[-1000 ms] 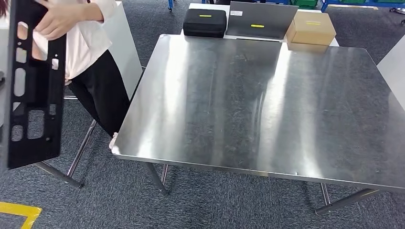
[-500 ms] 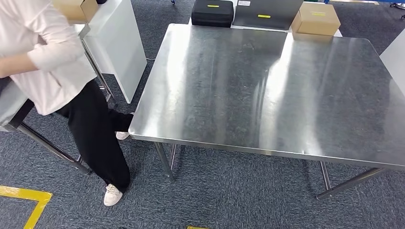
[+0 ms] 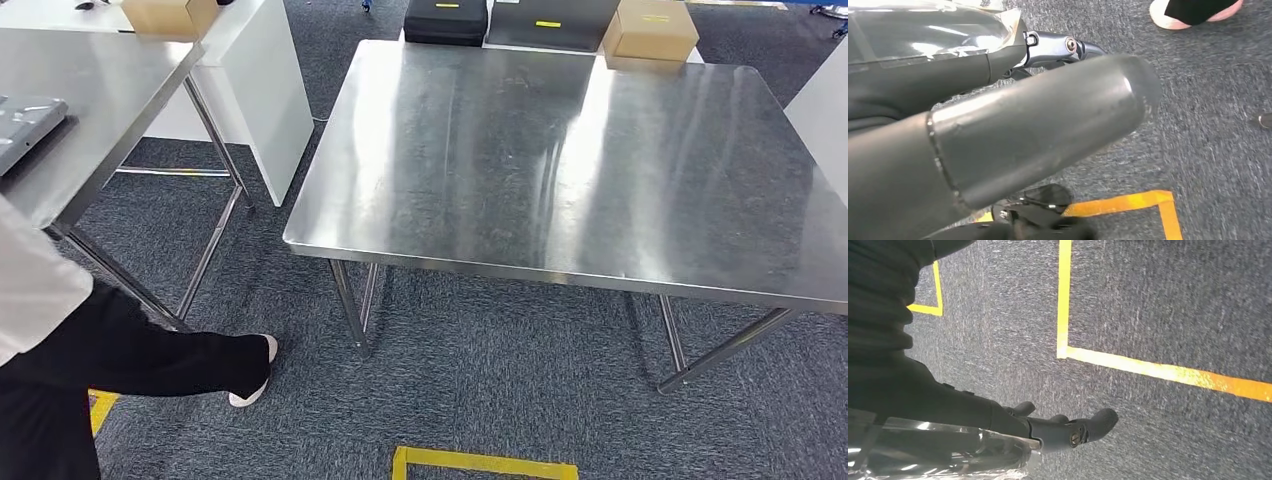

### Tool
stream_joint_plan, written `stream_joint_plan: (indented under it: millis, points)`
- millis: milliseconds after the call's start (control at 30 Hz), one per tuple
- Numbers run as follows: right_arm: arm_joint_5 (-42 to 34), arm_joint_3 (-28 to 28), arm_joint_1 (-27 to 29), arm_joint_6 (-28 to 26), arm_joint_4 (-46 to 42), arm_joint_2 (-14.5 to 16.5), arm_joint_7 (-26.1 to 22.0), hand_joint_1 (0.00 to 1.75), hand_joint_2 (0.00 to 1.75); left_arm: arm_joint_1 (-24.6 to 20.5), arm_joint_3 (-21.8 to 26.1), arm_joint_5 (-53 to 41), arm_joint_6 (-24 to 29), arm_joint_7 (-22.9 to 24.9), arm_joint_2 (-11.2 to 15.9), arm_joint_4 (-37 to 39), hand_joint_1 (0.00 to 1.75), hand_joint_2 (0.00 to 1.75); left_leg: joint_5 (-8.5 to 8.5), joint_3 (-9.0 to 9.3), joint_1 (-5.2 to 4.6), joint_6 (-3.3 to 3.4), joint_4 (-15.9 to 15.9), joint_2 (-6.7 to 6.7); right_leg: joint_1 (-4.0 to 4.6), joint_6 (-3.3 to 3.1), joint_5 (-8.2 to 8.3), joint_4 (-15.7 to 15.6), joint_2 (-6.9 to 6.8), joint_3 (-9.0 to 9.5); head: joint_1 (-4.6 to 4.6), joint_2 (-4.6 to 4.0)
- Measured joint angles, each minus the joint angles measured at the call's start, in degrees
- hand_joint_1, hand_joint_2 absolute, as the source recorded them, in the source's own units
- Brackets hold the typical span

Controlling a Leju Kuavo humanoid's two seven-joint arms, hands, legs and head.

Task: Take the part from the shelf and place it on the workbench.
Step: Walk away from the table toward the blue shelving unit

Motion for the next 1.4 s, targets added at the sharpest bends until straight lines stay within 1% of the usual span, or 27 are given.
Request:
stream_joint_plan:
  millis: [67, 133, 167, 233, 300, 333, 367, 433, 500, 567, 633, 667, 700, 767, 800, 833, 867, 900, 967, 1033, 1100, 1167, 1200, 1267, 1333, 1367, 1400]
  points:
    - [-0.04, 0.12, -0.08, 0.02, 0.0, -0.1, -0.01, 0.0, 1.75, -0.12, 0.0, -0.01, 0.16, -0.08, -0.01, 0.0, 0.0, 0.0, -0.71, 0.62, -0.55, 0.74, -2.3, -0.13, 0.12, 1.05, 0.92, 0.32, -0.01, -0.98, -0.13, 0.0]
    - [-0.28, 0.19, 0.0, 0.03, 0.0, -0.2, -0.01, 0.0, 1.75, -0.1, 0.0, -0.05, 0.26, -0.09, -0.05, 0.01, 0.0, 0.0, 0.24, -0.58, -0.79, 2.24, -2.77, 0.09, 0.1, 1.75, 1.0, 0.81, 0.11, -1.92, -0.14, 0.0]
    - [-0.39, 0.2, 0.09, 0.03, 0.01, -0.25, -0.01, 0.0, 1.75, -0.12, 0.01, -0.09, 0.28, -0.08, -0.11, 0.01, 0.0, 0.0, 0.98, -1.33, -0.9, 3.15, -2.99, 0.23, 0.05, 1.68, -0.31, 2.0, 0.24, -2.71, -0.04, 0.0]
    - [-0.55, 0.21, 0.15, 0.08, 0.02, -0.28, -0.01, 0.0, 1.75, -0.21, 0.01, -0.13, 0.3, -0.05, -0.19, 0.0, 0.0, 0.0, 2.51, -3.14, -1.15, 4.36, -3.15, 0.43, -0.1, 0.93, -5.44, 7.56, 0.54, -4.77, 0.09, 0.0]
    - [-0.59, 0.23, 0.16, 0.27, 0.03, -0.24, -0.01, 0.0, 1.75, -0.25, 0.0, -0.11, 0.33, -0.05, -0.23, 0.0, 0.0, 0.0, 4.01, -5.04, -1.4, 4.7, -3.1, 0.55, -0.06, 0.81, -9.37, 14.39, 0.69, -6.0, 0.19, 0.0]
    - [-0.59, 0.24, 0.15, 0.4, 0.04, -0.26, -0.01, 0.0, 1.75, -0.24, 0.0, -0.08, 0.37, -0.05, -0.25, 0.0, 0.0, 0.0, 4.75, -6.0, -1.51, 4.7, -3.06, 0.59, -0.04, 1.22, -9.6, 16.21, 0.74, -5.61, 0.18, 0.0]
    - [-0.58, 0.26, 0.14, 0.52, 0.04, -0.31, -0.01, 0.0, 1.75, -0.23, 0.01, 0.01, 0.4, -0.09, -0.26, 0.0, 0.0, 0.0, 5.51, -6.92, -1.58, 4.63, -3.02, 0.62, 0.0, 1.79, -8.75, 16.07, 0.77, -4.22, 0.18, 0.0]
    - [-0.54, 0.3, 0.02, 0.68, 0.03, -0.4, -0.01, 0.0, 1.75, -0.25, 0.02, 0.26, 0.45, -0.25, -0.28, 0.0, 0.0, 0.0, 7.05, -8.43, -1.64, 4.33, -2.94, 0.6, 0.11, 2.47, -6.59, 10.35, 0.79, 1.25, 0.18, 0.0]
    - [-0.39, 0.39, -0.25, 0.79, 0.02, -0.48, -0.01, 0.0, 1.75, -0.27, 0.02, 0.4, 0.46, -0.41, -0.33, 0.0, 0.0, 0.0, 8.55, -9.43, -1.87, 3.79, -2.87, 0.59, 0.55, 1.98, -6.54, 1.35, 0.82, 7.7, 0.12, 0.0]
    - [-0.22, 0.57, -0.4, 0.86, 0.03, -0.46, -0.01, 0.0, 1.75, -0.26, 0.02, 0.4, 0.47, -0.5, -0.34, 0.0, 0.0, 0.0, 10.11, -9.94, -2.07, 3.19, -3.14, 0.68, 0.97, 1.09, -7.0, -3.24, 0.88, 10.01, -0.04, 0.0]
    - [-0.22, 0.7, -0.28, 0.89, 0.05, -0.28, 0.01, 0.0, 1.75, -0.16, 0.02, 0.39, 0.47, -0.52, -0.21, 0.0, 0.0, 0.0, 10.64, -10.3, -1.96, 2.6, -3.22, 0.58, 0.52, 0.09, -6.15, -3.28, 0.76, 8.96, -0.16, 0.0]
    - [-0.28, 0.72, -0.21, 0.88, 0.07, -0.2, 0.03, 0.0, 1.75, -0.09, 0.02, 0.39, 0.47, -0.51, -0.14, 0.0, 0.0, 0.0, 9.23, -10.7, -1.8, 2.27, -2.33, 0.47, 0.24, -0.61, -5.53, -3.19, 0.61, 8.46, -0.2, 0.0]
    - [-0.34, 0.73, -0.15, 0.87, 0.08, -0.14, 0.05, 0.0, 1.75, -0.01, 0.02, 0.39, 0.47, -0.47, -0.06, 0.0, 0.0, 0.0, 6.69, -11.28, -1.62, 1.94, -0.36, 0.35, -0.02, -1.23, -4.86, -3.19, 0.43, 7.88, -0.27, 0.0]
    - [-0.37, 0.75, -0.13, 0.87, 0.09, -0.11, 0.07, 0.0, 1.75, 0.04, 0.02, 0.38, 0.47, -0.41, 0.03, 0.0, 0.0, 0.0, 0.34, -12.62, -1.25, 1.29, 6.56, 0.29, 0.04, -2.0, -3.55, -3.03, 0.18, 6.43, -0.35, 0.0]
    - [-0.32, 0.77, -0.13, 0.87, 0.09, -0.1, 0.07, 0.0, 1.75, 0.04, 0.02, 0.38, 0.47, -0.39, 0.04, 0.0, 0.0, 0.0, -1.49, -13.0, -1.13, 1.02, 10.18, 0.29, 0.12, -2.03, -2.93, -2.88, 0.1, 5.59, -0.38, 0.0]
    - [-0.23, 0.78, -0.13, 0.88, 0.09, -0.08, 0.04, 0.0, 1.75, 0.04, 0.02, 0.37, 0.47, -0.38, 0.05, 0.0, 0.0, 0.0, -1.91, -12.87, -0.99, 0.79, 12.7, 0.29, 0.16, -1.94, -2.34, -2.63, 0.06, 4.73, -0.38, 0.0]
    - [-0.14, 0.79, -0.13, 0.91, 0.09, -0.07, 0.02, 0.0, 1.75, 0.03, 0.02, 0.37, 0.47, -0.38, 0.05, 0.0, 0.0, 0.0, -1.07, -11.95, -0.82, 0.64, 13.5, 0.29, 0.14, -1.76, -1.79, -2.27, 0.03, 3.78, -0.39, 0.0]
    - [-0.05, 0.81, -0.13, 0.95, 0.09, -0.05, 0.0, 0.0, 1.75, 0.03, 0.02, 0.37, 0.48, -0.39, 0.07, 0.0, 0.0, 0.0, 0.48, -10.05, -0.65, 0.58, 12.12, 0.29, 0.07, -1.55, -1.34, -1.83, 0.04, 2.85, -0.4, 0.0]
    - [0.09, 0.87, -0.12, 1.02, 0.09, -0.02, -0.1, 0.0, 1.75, -0.04, 0.02, 0.38, 0.53, -0.47, 0.11, 0.0, 0.0, 0.0, 1.98, -4.38, -0.51, 0.69, 4.98, 0.22, -0.02, -0.96, -0.66, -0.89, 0.08, 1.1, -0.44, 0.0]
    - [0.18, 0.98, -0.16, 1.05, 0.09, 0.06, -0.32, 0.0, 1.75, -0.11, 0.03, 0.41, 0.65, -0.58, 0.2, -0.01, 0.0, 0.0, 1.11, -0.57, -0.83, 1.07, -1.13, 0.13, -0.05, -0.03, 0.0, -0.38, 0.02, 0.09, -0.4, 0.0]
    - [0.23, 1.1, -0.17, 1.07, 0.09, 0.14, -0.6, 0.0, 1.75, -0.11, 0.05, 0.46, 0.75, -0.66, 0.3, -0.02, 0.0, 0.0, 0.94, -0.16, -1.29, 1.69, -2.95, 0.14, -0.09, 0.99, 0.88, -0.48, -0.04, -0.42, -0.32, 0.0]
    - [0.23, 1.17, -0.15, 1.07, 0.09, 0.13, -0.83, 0.0, 1.75, -0.19, 0.07, 0.51, 0.78, -0.71, 0.32, -0.01, 0.0, 0.0, 1.77, -0.48, -1.28, 2.74, -4.3, 0.36, -0.11, 1.28, 0.14, 0.39, 0.1, -1.35, -0.27, 0.0]
    - [0.21, 1.19, -0.12, 1.07, 0.09, 0.12, -0.9, 0.0, 1.75, -0.27, 0.07, 0.52, 0.77, -0.72, 0.31, -0.01, 0.0, 0.0, 2.32, -0.8, -1.19, 3.37, -4.96, 0.47, -0.06, 1.11, -1.41, 2.15, 0.27, -2.23, -0.15, 0.0]
    - [0.15, 1.2, -0.11, 1.07, 0.09, 0.12, -1.0, 0.0, 1.75, -0.42, 0.07, 0.52, 0.76, -0.7, 0.28, -0.02, 0.0, 0.0, 3.44, -2.02, -1.12, 4.09, -5.31, 0.64, -0.17, 0.61, -6.07, 8.93, 0.64, -4.71, 0.19, 0.0]
    - [0.09, 1.21, -0.1, 1.06, 0.09, 0.11, -1.03, 0.0, 1.75, -0.44, 0.07, 0.52, 0.75, -0.64, 0.27, -0.02, 0.0, 0.0, 4.48, -3.41, -1.12, 4.0, -5.24, 0.81, -0.33, 1.05, -8.6, 15.19, 0.8, -6.03, 0.38, 0.0]
    - [0.06, 1.21, -0.1, 1.06, 0.09, 0.07, -1.04, 0.0, 1.75, -0.44, 0.07, 0.52, 0.75, -0.6, 0.26, -0.01, 0.0, 0.0, 4.99, -4.11, -1.07, 3.81, -5.18, 0.88, -0.49, 1.69, -8.29, 15.8, 0.83, -5.37, 0.4, 0.0]
    - [0.01, 1.21, -0.1, 1.06, 0.09, 0.0, -1.03, 0.0, 1.75, -0.46, 0.07, 0.52, 0.75, -0.57, 0.25, -0.01, 0.0, 0.0, 5.48, -4.81, -0.93, 3.53, -5.04, 0.92, -0.75, 2.49, -7.11, 14.19, 0.83, -3.65, 0.41, 0.0]
